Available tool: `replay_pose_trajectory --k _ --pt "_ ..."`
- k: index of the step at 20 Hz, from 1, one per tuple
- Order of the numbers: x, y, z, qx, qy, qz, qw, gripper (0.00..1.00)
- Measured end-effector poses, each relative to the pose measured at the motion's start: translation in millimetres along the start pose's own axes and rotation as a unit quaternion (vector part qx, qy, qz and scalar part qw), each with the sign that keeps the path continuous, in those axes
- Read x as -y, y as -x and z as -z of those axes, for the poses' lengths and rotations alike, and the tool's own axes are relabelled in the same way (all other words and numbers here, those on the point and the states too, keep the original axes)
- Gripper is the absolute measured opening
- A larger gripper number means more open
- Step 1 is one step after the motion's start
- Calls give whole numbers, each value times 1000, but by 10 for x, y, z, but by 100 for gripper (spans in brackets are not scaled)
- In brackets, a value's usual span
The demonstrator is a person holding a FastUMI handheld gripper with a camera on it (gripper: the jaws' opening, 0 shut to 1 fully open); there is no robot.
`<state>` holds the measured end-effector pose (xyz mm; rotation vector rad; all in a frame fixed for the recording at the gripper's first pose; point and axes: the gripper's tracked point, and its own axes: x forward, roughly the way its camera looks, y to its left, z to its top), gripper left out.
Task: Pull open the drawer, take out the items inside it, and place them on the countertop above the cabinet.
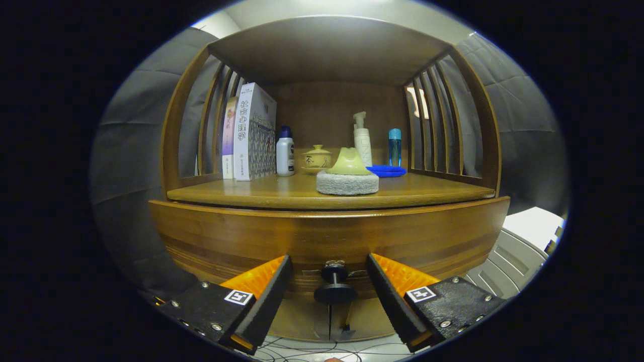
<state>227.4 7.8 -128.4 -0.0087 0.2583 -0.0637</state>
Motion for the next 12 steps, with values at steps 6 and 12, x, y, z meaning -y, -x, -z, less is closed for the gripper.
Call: replay_pose_trajectory --k 6,12 --pt "1 -167 -15 -2 -2 0 1000 95" --pt "0 -190 -19 1 -2 7 1000 95"
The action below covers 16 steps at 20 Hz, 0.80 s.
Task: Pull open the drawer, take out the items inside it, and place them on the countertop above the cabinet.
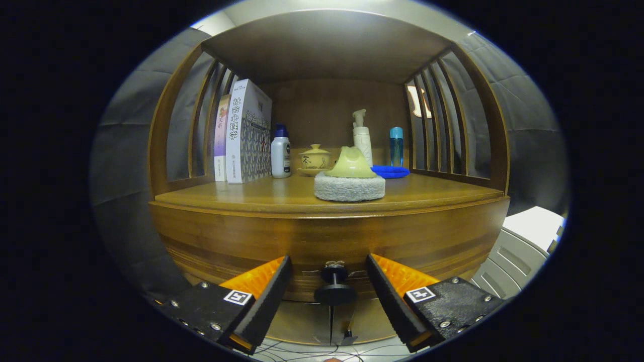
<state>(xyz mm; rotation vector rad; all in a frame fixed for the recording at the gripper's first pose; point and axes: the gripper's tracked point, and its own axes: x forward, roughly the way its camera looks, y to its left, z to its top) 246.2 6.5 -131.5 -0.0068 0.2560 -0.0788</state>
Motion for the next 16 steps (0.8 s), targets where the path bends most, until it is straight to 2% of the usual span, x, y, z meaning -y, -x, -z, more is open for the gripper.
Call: replay_pose_trajectory --k 4,7,16 --pt "82 38 -53 -1 0 2 1000 94" --pt "188 183 -294 16 -10 5 1000 94" --pt "227 1061 -811 78 4 -21 997 94"
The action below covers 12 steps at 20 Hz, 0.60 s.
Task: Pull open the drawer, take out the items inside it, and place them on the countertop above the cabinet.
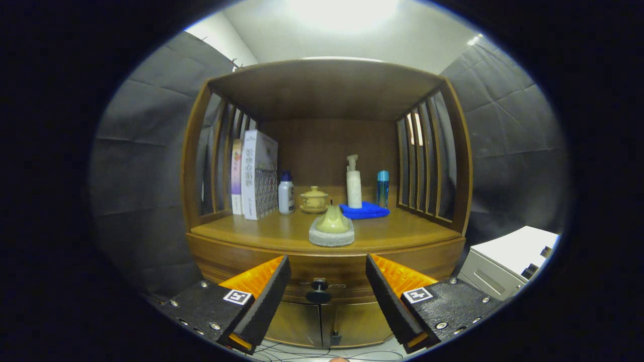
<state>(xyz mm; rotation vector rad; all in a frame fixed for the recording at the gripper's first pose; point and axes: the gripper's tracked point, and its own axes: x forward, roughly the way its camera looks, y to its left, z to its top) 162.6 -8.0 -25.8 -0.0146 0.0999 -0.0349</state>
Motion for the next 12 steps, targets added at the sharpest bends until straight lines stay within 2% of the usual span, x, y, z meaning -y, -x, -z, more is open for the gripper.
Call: replay_pose_trajectory --k 5,12 --pt "-30 493 -355 28 12 -22 999 94" --pt "111 1081 -606 67 -36 -29 997 93"
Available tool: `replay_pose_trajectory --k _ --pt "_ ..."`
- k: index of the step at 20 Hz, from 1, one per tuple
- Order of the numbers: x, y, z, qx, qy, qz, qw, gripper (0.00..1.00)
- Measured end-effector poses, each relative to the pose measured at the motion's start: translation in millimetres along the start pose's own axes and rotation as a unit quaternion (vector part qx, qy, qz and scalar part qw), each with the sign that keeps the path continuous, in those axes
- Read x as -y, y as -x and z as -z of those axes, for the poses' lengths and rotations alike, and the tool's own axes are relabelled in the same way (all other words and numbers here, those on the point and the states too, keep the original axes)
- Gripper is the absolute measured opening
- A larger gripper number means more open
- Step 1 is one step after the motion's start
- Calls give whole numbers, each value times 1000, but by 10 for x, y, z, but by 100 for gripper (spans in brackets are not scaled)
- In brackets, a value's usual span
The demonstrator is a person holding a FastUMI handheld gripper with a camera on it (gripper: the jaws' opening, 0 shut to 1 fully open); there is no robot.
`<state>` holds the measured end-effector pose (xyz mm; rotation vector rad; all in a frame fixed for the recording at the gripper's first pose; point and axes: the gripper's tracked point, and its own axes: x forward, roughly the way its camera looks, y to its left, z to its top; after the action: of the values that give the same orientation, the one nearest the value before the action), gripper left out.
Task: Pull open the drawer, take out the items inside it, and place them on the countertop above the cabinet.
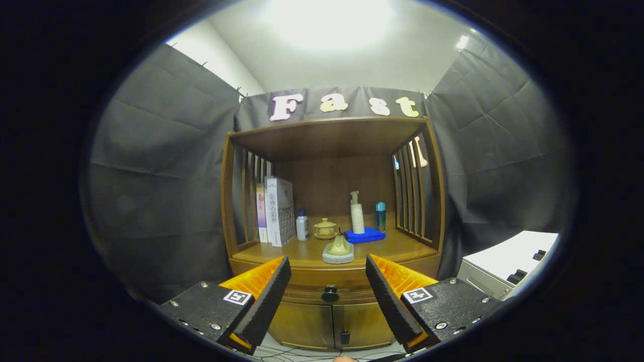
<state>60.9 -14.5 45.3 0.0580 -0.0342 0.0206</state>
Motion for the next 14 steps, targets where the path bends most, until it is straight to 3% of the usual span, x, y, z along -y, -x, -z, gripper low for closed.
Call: replay_pose_trajectory --k 6,14 --pt "64 319 -13 7 -4 -1 1000 93" --pt "-5 540 330 -21 21 -19 999 93"
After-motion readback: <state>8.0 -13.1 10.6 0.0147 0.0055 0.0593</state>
